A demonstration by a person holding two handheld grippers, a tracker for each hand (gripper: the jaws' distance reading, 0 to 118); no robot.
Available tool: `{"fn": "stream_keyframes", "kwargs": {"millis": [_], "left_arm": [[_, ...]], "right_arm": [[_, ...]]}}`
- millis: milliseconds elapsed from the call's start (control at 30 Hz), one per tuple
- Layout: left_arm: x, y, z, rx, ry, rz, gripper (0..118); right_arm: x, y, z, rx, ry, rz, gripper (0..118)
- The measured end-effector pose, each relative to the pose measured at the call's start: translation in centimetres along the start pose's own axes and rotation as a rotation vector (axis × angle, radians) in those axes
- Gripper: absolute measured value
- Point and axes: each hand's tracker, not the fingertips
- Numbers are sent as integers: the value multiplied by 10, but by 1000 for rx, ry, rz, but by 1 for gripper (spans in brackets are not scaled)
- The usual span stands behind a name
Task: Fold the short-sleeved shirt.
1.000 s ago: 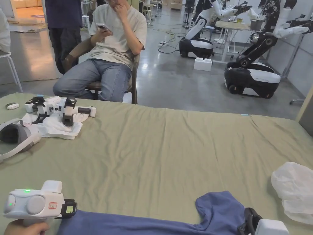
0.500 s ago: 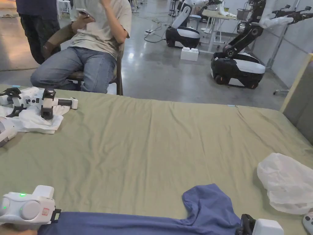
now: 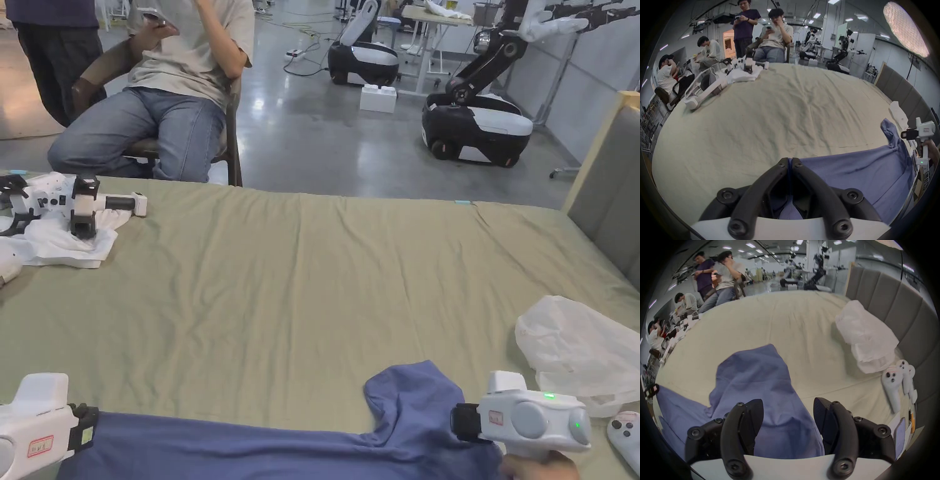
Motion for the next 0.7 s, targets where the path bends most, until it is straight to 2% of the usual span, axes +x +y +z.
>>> {"fn": "stream_keyframes", "kwargs": {"millis": [67, 133, 200, 233, 267, 300, 433, 567, 700], "left_arm": [[1, -2, 6, 5, 4, -10, 0], [1, -4, 5, 11, 3, -21, 0], [-1, -5, 5, 5, 8, -21, 0], [-1, -5, 5, 3, 9, -20, 0], [-1, -7, 2, 1, 11, -19, 0], [-1, -7, 2, 1, 14, -19, 0], [-1, -8, 1, 8, 15, -15, 0], [-3, -7, 9, 30, 8, 1, 0], [-9, -8, 24, 61, -9, 21, 0]], "right_arm": [[-1, 5, -14, -68, 18, 12, 55], [0, 6, -25, -146, 40, 14, 50], [-3, 4, -25, -116, 14, 25, 46], [-5, 3, -25, -113, 8, 27, 33], [-5, 3, -24, -111, 15, 27, 11], [-5, 3, -26, -103, 50, 25, 2], [-10, -6, -22, -81, 38, 42, 1], [0, -12, 10, 12, 67, -25, 1], [11, -22, 61, 94, 104, -26, 1]]}}
